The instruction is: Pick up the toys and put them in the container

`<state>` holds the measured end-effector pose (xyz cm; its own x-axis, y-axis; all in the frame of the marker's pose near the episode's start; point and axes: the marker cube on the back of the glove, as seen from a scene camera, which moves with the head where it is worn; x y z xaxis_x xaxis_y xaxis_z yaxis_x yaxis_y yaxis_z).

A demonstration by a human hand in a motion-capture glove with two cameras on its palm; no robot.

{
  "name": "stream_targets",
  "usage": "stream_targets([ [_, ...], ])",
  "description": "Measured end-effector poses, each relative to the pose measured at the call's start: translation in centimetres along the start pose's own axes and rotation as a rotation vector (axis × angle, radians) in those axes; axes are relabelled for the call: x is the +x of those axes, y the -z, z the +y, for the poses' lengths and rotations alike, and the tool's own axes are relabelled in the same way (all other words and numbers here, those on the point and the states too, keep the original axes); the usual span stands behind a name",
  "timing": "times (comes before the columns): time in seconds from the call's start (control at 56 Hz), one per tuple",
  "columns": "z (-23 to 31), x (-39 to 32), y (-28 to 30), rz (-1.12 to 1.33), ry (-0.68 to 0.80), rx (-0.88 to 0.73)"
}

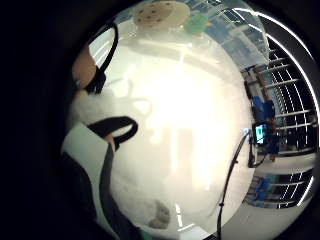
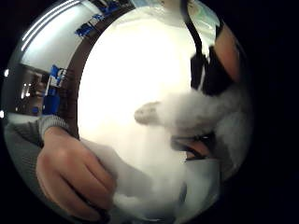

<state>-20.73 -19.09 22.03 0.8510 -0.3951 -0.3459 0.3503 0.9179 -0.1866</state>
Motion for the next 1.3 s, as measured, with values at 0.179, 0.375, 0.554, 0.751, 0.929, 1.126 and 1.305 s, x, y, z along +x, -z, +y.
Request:
stream_targets([
  [0.179,-1.3,1.6,4.0,-0.335,0.017,-0.015],
  [0.375,-4.1,8.8,14.6,-0.382,0.036,0.175],
  [0.554,-10.0,11.9,17.1,-0.328,-0.046,0.195],
  [0.751,-23.5,17.4,14.5,-0.354,-0.355,0.153],
  [0.929,-29.8,21.7,9.7,-0.278,-0.437,0.048],
  [1.126,-30.0,21.0,6.3,-0.321,-0.404,-0.249],
  [1.305,-28.7,20.4,5.5,-0.326,-0.33,-0.306],
])
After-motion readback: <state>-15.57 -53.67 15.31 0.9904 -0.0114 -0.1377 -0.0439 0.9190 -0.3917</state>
